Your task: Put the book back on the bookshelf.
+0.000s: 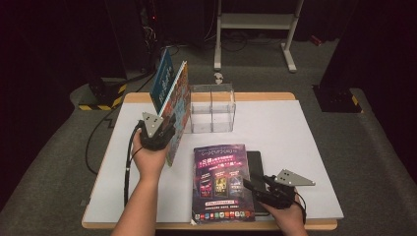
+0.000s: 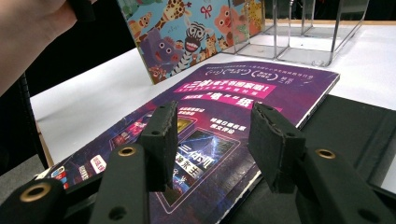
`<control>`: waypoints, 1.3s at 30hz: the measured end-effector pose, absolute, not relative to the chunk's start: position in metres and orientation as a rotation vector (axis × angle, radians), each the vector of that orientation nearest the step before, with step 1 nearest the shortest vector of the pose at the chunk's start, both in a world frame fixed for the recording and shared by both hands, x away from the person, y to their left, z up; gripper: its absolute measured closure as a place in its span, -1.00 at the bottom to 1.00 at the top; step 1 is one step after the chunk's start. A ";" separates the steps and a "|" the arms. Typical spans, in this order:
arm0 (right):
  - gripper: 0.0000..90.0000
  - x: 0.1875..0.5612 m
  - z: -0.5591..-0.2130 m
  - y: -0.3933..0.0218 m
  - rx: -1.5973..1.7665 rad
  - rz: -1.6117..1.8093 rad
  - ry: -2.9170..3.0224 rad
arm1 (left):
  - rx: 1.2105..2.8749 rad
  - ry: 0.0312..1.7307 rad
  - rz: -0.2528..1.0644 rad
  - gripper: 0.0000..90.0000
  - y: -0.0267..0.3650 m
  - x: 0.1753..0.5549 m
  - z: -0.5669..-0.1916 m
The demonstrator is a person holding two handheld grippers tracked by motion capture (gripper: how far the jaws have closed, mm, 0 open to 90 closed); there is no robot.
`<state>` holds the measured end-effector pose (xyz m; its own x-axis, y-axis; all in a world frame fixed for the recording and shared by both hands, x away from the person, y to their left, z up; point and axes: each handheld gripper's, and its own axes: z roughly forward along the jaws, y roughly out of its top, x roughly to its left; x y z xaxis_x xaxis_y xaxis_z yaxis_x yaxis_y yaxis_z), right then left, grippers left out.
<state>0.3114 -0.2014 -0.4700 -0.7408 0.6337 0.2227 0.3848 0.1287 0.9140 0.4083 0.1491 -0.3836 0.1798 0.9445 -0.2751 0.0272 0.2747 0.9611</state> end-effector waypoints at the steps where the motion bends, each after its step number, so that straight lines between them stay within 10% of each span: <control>1: 0.15 0.311 -0.470 -0.201 1.007 1.658 2.184 | 1.085 1.196 0.872 0.45 0.149 0.408 -0.384; 39: 0.15 0.310 -0.472 -0.198 1.004 1.651 2.200 | 1.071 1.218 1.064 0.66 0.152 0.389 -0.411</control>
